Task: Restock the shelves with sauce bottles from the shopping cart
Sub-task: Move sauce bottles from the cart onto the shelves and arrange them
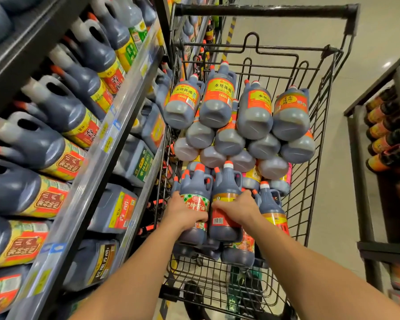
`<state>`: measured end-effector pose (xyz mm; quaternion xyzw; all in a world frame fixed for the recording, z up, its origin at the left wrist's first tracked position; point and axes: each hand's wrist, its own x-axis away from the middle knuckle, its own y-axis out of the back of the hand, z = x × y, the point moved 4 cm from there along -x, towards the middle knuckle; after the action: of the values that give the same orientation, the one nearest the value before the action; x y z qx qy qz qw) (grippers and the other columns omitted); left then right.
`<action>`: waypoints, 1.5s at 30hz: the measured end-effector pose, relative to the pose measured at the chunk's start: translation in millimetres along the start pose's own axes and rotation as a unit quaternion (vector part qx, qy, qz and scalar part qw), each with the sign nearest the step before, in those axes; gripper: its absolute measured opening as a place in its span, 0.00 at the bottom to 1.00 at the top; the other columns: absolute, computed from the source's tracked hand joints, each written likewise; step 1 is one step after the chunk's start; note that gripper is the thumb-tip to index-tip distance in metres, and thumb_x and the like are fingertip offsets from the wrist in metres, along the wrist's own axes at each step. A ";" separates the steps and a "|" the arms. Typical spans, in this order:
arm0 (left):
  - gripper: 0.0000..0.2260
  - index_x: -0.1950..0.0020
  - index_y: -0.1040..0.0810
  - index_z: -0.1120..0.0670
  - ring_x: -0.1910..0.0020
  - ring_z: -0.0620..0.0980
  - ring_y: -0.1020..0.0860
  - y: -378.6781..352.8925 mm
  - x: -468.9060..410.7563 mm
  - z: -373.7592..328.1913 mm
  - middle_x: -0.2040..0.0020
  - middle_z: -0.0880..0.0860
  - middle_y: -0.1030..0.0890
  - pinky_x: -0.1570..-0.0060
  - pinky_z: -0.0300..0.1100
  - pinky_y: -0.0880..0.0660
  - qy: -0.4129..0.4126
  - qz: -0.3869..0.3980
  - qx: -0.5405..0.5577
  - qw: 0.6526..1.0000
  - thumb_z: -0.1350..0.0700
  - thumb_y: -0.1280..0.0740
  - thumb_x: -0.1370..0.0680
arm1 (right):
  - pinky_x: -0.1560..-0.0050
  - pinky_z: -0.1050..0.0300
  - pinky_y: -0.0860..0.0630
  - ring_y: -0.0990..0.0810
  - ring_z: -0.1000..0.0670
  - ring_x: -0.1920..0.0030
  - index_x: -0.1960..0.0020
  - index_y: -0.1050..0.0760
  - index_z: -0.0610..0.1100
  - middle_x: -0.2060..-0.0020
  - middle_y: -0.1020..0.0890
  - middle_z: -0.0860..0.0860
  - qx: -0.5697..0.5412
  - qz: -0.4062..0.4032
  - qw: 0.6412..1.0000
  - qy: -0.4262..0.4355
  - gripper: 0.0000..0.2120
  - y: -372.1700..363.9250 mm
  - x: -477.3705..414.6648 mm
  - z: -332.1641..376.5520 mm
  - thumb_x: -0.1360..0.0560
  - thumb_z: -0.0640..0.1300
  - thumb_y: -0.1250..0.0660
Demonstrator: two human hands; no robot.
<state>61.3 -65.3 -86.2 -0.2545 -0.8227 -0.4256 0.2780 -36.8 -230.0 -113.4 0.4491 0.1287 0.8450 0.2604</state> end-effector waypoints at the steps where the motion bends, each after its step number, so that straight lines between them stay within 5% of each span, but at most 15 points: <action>1: 0.44 0.35 0.35 0.51 0.52 0.52 0.22 1.4 3.6 0.8 0.47 0.51 0.24 0.50 0.52 0.20 -0.009 -0.003 0.012 1.000 0.50 0.22 0.49 | 0.57 0.49 0.20 0.21 0.48 0.57 0.40 0.39 0.44 0.55 0.25 0.51 0.000 0.000 1.000 0.009 0.49 1.4 2.5 -0.5 0.53 0.65 0.26; 6: 0.44 0.35 0.34 0.47 0.53 0.47 0.20 18.9 33.2 -3.6 0.49 0.48 0.21 0.51 0.50 0.20 -0.064 -0.033 0.075 0.995 0.51 0.21 0.49 | 0.66 0.56 0.22 0.21 0.54 0.61 0.46 0.38 0.49 0.58 0.23 0.54 -0.002 -0.010 0.997 0.072 0.41 18.4 23.5 8.6 0.51 0.64 0.25; 11: 0.44 0.34 0.37 0.44 0.51 0.46 0.20 52.7 75.2 -23.4 0.48 0.47 0.20 0.49 0.51 0.21 -0.127 -0.089 0.118 0.981 0.52 0.18 0.45 | 0.56 0.48 0.20 0.20 0.53 0.57 0.48 0.37 0.51 0.58 0.22 0.57 -0.017 -0.036 0.985 0.165 0.38 47.8 62.9 42.7 0.51 0.63 0.25; 17: 0.42 0.36 0.35 0.42 0.56 0.34 0.21 103.2 136.4 -53.2 0.49 0.43 0.20 0.62 0.28 0.26 -0.225 -0.179 0.184 0.940 0.54 0.18 0.44 | 0.54 0.48 0.20 0.18 0.51 0.54 0.42 0.38 0.50 0.52 0.19 0.53 -0.046 -0.027 0.960 0.277 0.39 83.6 126.3 101.1 0.46 0.55 0.21; 20: 0.42 0.39 0.37 0.35 0.54 0.37 0.20 131.0 170.4 -63.1 0.47 0.42 0.21 0.58 0.35 0.24 -0.256 -0.213 0.216 0.918 0.50 0.19 0.46 | 0.51 0.45 0.20 0.18 0.49 0.53 0.40 0.38 0.50 0.50 0.19 0.51 -0.051 -0.024 0.942 0.331 0.40 95.7 161.1 133.2 0.44 0.52 0.20; 24: 0.43 0.37 0.37 0.39 0.54 0.32 0.23 172.4 214.3 -63.9 0.47 0.40 0.22 0.62 0.27 0.28 -0.286 -0.289 0.217 0.888 0.46 0.21 0.48 | 0.50 0.46 0.21 0.18 0.49 0.51 0.40 0.37 0.51 0.49 0.19 0.52 -0.064 -0.015 0.914 0.401 0.40 100.6 207.6 175.6 0.46 0.54 0.20; 30: 0.41 0.38 0.38 0.43 0.56 0.29 0.23 235.9 260.8 -39.2 0.48 0.40 0.23 0.65 0.25 0.30 -0.304 -0.361 0.233 0.850 0.58 0.19 0.42 | 0.63 0.73 0.29 0.25 0.71 0.58 0.42 0.38 0.51 0.54 0.24 0.65 -0.085 -0.007 0.859 0.504 0.39 76.2 274.3 231.0 0.43 0.47 0.18; 38: 0.44 0.33 0.39 0.45 0.51 0.33 0.22 313.7 278.6 13.8 0.43 0.44 0.24 0.60 0.27 0.27 -0.328 -0.388 0.273 0.817 0.54 0.20 0.44 | 0.50 0.57 0.25 0.21 0.53 0.48 0.34 0.41 0.51 0.47 0.23 0.59 -0.076 0.003 0.813 0.577 0.45 7.0 339.2 279.5 0.42 0.49 0.18; 45: 0.41 0.38 0.35 0.49 0.52 0.39 0.20 366.4 261.0 47.9 0.48 0.46 0.21 0.59 0.37 0.21 -0.319 -0.405 0.264 0.815 0.50 0.21 0.46 | 0.55 0.67 0.24 0.21 0.60 0.50 0.37 0.41 0.55 0.46 0.24 0.56 -0.105 0.002 0.795 0.598 0.42 -45.9 367.4 319.9 0.41 0.47 0.18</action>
<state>103.1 208.8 271.2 0.0637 -0.9747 -0.1612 -0.1409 72.9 7.1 300.4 -0.1750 0.1683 0.9541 0.1751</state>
